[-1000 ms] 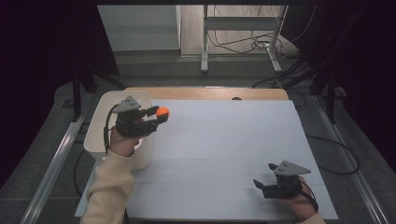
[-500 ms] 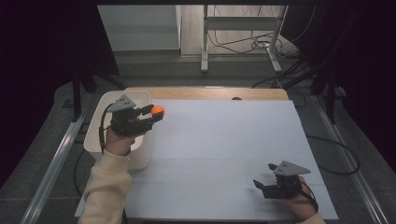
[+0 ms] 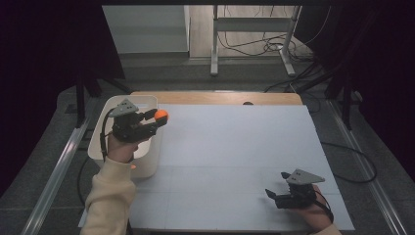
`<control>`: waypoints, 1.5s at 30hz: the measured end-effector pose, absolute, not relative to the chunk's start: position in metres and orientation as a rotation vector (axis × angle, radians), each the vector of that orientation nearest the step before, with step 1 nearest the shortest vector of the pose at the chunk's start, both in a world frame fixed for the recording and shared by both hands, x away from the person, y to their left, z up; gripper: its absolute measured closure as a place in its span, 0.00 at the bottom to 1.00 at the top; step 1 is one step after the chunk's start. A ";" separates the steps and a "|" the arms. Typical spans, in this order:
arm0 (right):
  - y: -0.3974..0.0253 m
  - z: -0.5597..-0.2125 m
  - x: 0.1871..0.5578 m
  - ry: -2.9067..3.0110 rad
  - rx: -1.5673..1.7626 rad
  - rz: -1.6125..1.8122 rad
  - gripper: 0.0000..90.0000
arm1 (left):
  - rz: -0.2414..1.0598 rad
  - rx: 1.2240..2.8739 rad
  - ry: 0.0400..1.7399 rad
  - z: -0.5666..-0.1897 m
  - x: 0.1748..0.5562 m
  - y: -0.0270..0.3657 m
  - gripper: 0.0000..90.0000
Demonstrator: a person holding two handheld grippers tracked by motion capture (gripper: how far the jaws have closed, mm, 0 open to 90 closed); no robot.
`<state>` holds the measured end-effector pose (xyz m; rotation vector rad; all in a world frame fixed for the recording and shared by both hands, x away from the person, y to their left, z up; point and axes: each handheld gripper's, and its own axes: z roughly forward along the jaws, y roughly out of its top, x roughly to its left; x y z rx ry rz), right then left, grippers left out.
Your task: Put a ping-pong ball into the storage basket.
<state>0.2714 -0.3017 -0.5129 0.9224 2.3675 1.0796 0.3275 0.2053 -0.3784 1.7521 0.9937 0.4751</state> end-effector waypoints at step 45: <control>-0.302 -0.513 0.271 2.371 0.927 1.065 0.16 | 0.590 1.720 1.086 -0.372 0.321 0.228 0.56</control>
